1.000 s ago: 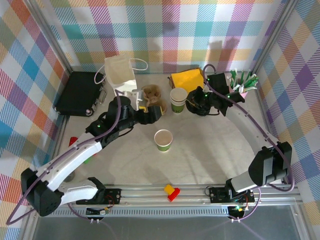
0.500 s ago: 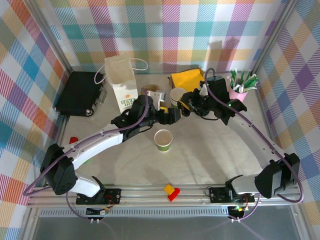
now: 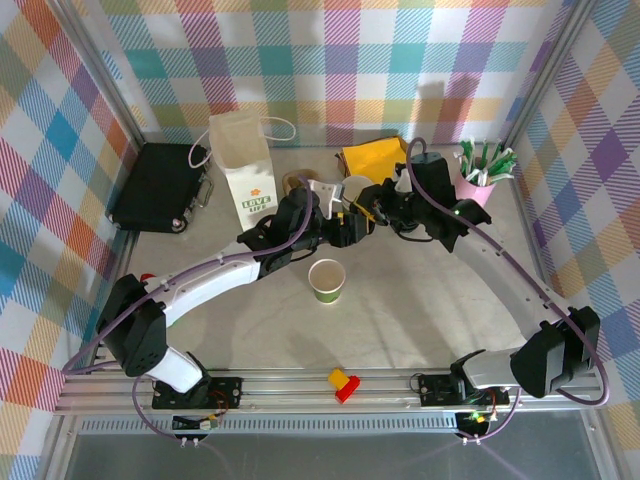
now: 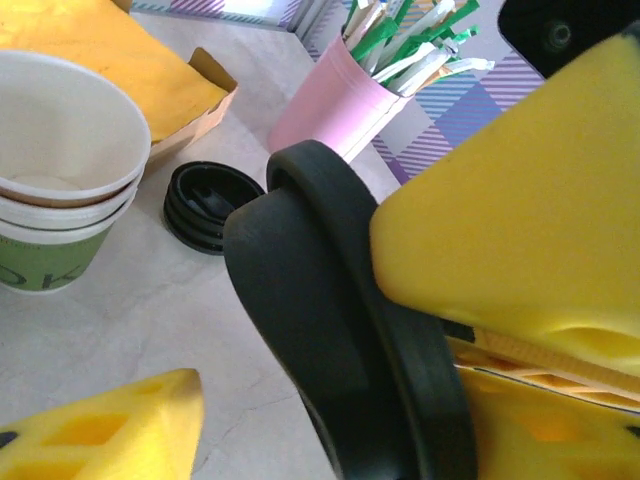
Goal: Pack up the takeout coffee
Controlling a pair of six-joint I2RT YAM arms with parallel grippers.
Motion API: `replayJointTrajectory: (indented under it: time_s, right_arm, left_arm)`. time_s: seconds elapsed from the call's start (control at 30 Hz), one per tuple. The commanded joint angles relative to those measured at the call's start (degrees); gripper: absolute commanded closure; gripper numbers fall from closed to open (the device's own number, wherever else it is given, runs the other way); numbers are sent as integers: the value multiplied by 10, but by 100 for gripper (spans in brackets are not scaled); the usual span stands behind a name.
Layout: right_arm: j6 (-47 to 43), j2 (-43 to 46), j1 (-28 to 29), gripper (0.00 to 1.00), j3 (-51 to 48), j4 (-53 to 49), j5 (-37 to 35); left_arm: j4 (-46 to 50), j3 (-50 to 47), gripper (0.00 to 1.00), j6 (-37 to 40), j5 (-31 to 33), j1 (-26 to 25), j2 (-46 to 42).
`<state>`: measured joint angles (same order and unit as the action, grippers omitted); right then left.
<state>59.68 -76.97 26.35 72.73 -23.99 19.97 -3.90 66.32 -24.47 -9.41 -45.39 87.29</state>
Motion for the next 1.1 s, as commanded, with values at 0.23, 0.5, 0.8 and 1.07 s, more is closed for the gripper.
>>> replayJointTrajectory:
  time_s: [0.23, 0.5, 0.8, 1.07]
  right_arm:
    - [9, 20, 7, 82, -10, 10, -5]
    - [-15, 35, 7, 69, 12, -25, -27]
    - [-134, 85, 4, 55, 63, -113, -100]
    - [-420, 166, 5, 50, 32, -59, -83]
  left_arm:
    - [-42, 9, 67, 7, 13, -7, 0]
    - [-29, 3, 80, 16, 20, -5, -18]
    - [19, 4, 82, 18, 10, 2, -69]
    - [133, 27, 84, -78, -52, 47, -126]
